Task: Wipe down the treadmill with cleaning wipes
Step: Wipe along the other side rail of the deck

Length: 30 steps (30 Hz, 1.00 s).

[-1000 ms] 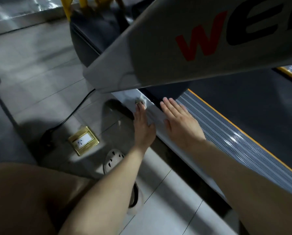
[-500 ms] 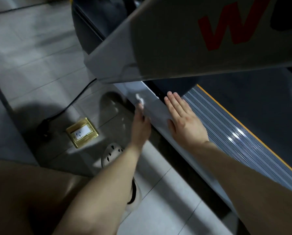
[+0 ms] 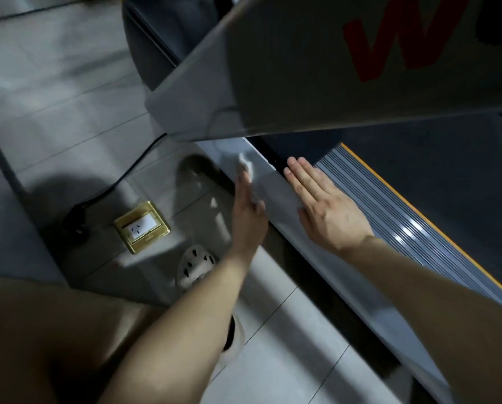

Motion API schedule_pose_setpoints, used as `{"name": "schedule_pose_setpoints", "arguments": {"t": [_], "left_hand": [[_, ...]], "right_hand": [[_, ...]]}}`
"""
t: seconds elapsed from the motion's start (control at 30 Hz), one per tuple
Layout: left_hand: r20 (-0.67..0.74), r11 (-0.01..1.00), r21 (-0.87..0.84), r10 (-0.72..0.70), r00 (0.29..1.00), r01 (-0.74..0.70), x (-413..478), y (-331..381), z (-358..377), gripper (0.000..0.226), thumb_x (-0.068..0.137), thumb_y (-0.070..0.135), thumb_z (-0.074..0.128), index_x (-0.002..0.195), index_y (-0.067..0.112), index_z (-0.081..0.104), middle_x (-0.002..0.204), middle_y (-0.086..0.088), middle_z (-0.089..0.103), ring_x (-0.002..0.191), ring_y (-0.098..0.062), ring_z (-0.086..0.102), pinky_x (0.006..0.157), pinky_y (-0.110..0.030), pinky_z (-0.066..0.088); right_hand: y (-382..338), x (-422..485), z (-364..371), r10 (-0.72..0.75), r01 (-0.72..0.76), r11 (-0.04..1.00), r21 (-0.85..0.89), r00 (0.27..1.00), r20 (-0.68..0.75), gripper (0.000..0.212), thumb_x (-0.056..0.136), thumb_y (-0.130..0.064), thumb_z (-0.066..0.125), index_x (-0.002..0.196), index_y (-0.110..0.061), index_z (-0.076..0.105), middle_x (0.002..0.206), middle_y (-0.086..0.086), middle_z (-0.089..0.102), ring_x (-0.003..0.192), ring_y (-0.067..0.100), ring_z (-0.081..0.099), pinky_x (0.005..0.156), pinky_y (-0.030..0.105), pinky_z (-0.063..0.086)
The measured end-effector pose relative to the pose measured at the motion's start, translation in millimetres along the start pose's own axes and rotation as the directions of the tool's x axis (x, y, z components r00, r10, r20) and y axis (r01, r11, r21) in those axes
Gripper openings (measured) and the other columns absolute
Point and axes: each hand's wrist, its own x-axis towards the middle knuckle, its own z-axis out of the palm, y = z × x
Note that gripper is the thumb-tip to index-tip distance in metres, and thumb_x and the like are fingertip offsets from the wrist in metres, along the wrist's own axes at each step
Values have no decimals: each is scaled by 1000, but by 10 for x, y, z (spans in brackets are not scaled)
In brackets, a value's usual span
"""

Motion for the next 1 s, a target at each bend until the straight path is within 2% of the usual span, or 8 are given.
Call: {"name": "schedule_pose_setpoints", "arguments": {"t": [0.13,0.27,0.33,0.5,0.67,0.77,0.87,1.0], "left_hand": [[-11,964,-27,-263,965,263,648,-70,-403,67,109,42,38,171,44,14,176,7,29,156,-25,41,122,-44,43],[-92,993,-46,-109,990,105,14,386,67,75,100,13,35,173,18,15,181,-3,13,166,-22,18,133,-52,23],[-42,999,-25,34,999,-35,-516,606,353,78,97,-3,40,171,5,16,181,-11,6,167,-24,11,134,-49,21],[67,992,25,123,990,-125,-395,350,265,88,89,-16,42,170,-1,10,180,-17,1,168,-29,6,135,-49,18],[101,976,137,-182,978,167,251,82,-156,85,105,7,46,173,20,-3,177,-17,20,159,-39,33,125,-58,34],[126,994,63,-99,987,91,-538,360,343,80,102,2,43,168,-5,-1,178,-22,1,167,-30,4,135,-49,11],[306,997,-14,-63,950,70,-1561,611,765,89,109,48,35,165,-10,-2,178,-22,-7,167,-25,-6,136,-38,2],[296,997,-21,-68,953,77,-1433,722,760,86,93,6,40,165,-10,-3,177,-23,-7,167,-31,-6,136,-45,2]], "right_hand": [[21,1,8,-2,2,998,57,1000,0,82,98,-6,59,169,-6,17,178,9,8,166,23,4,133,48,20],[43,7,6,5,-5,995,97,1000,-2,83,94,-4,60,168,-4,21,178,10,11,166,24,6,132,49,22],[48,5,0,1,0,995,104,1000,-2,82,96,-9,60,167,-3,22,178,11,12,165,24,7,132,49,23],[52,26,-7,-9,6,994,105,1000,25,79,96,-18,55,167,-3,23,177,12,14,165,26,9,133,48,20],[-30,-185,-135,54,-56,997,47,998,36,80,97,-18,59,168,-7,24,178,8,14,165,22,10,134,46,16],[-29,-703,-301,131,-133,991,29,990,58,78,99,-21,57,168,-9,24,178,6,12,165,20,7,133,49,16],[-51,-1343,-363,224,-224,975,-11,971,86,79,102,-23,60,169,-12,22,178,3,11,165,19,5,132,52,16],[27,-1996,-447,297,-298,954,-9,944,144,80,104,-27,59,171,-20,16,179,-2,9,165,18,6,132,51,19]]}}
